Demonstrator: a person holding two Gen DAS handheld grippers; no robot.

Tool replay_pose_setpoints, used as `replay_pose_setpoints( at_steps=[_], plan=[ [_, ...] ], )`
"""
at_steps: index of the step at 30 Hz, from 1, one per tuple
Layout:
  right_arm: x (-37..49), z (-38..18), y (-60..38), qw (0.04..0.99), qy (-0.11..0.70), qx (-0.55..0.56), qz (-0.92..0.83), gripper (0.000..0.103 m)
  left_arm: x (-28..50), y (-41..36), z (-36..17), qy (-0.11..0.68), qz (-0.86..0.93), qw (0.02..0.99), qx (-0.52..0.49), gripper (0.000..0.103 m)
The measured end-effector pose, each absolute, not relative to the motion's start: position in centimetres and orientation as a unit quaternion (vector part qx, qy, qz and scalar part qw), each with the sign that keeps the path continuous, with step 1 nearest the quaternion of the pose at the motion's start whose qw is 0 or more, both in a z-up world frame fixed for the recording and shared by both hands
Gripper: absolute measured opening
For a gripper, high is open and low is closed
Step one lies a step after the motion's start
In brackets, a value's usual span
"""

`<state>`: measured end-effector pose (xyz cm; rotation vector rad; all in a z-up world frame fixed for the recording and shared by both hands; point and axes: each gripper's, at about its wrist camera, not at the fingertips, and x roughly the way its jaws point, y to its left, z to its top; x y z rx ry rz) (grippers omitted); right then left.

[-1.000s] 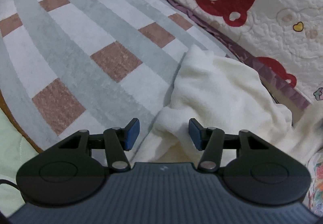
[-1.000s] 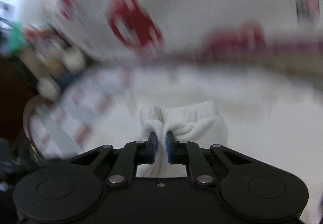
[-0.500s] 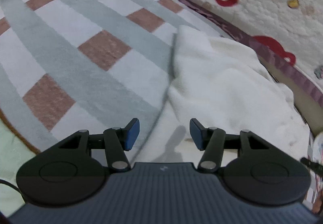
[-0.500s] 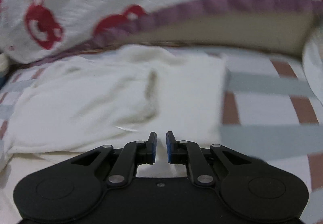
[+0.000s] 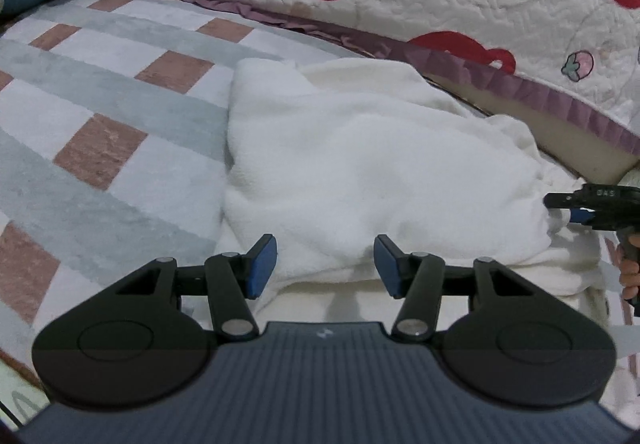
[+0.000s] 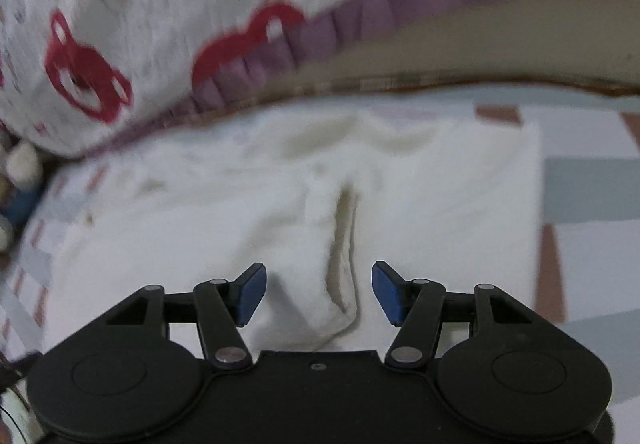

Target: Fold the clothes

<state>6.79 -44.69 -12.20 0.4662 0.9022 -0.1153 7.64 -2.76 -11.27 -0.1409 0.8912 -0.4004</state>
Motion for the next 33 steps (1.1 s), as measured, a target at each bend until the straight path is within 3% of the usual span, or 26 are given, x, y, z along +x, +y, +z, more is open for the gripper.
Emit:
replay_pose_setpoints(
  at_steps=[1, 3, 6, 10, 14, 17, 19, 21, 23, 27, 33],
  plan=[
    [7.1, -12.7, -44.4, 0.871, 0.436, 0.221, -0.051, 0.057, 7.7, -2.9, -11.5, 0.428, -0.192, 0.881, -0.067, 0.052],
    [6.9, -11.8, -43.8, 0.885, 0.416, 0.206, -0.016, 0.022, 7.8, -2.7, -11.9, 0.434, -0.186, 0.879, -0.070, 0.052],
    [4.7, -7.3, -43.5, 0.918, 0.350, 0.185, 0.026, 0.019, 7.7, -2.2, -11.5, 0.432, -0.185, 0.879, -0.083, 0.052],
    [-0.7, -3.3, -44.4, 0.926, 0.326, 0.188, -0.002, 0.018, 8.0, -1.7, -10.9, 0.437, -0.177, 0.877, -0.092, 0.052],
    [-2.1, -6.8, -43.5, 0.905, 0.417, 0.076, -0.047, 0.018, 8.1, -1.5, -11.1, 0.452, -0.179, 0.867, -0.108, 0.053],
    [-1.5, -10.3, -44.1, 0.869, 0.480, 0.093, -0.072, 0.020, 8.0, -2.0, -11.4, 0.458, -0.175, 0.867, -0.087, 0.054],
    [-1.3, -10.5, -43.8, 0.871, 0.476, 0.092, -0.080, 0.021, 7.9, -2.2, -11.5, 0.461, -0.172, 0.867, -0.077, 0.054],
    [-0.9, -10.4, -43.4, 0.874, 0.472, 0.080, -0.085, 0.032, 7.9, -2.4, -11.6, 0.465, -0.171, 0.866, -0.071, 0.054],
    [-0.6, -10.1, -43.4, 0.880, 0.462, 0.078, -0.078, 0.035, 7.8, -2.5, -11.5, 0.465, -0.171, 0.866, -0.071, 0.054],
    [-0.9, -9.3, -44.5, 0.901, 0.415, 0.115, -0.053, 0.063, 8.0, -3.2, -12.0, 0.473, -0.166, 0.864, -0.056, 0.056],
    [-0.9, -9.5, -46.6, 0.904, 0.392, 0.162, -0.056, 0.063, 7.8, -3.2, -11.6, 0.500, -0.145, 0.853, -0.034, 0.057]
  ],
)
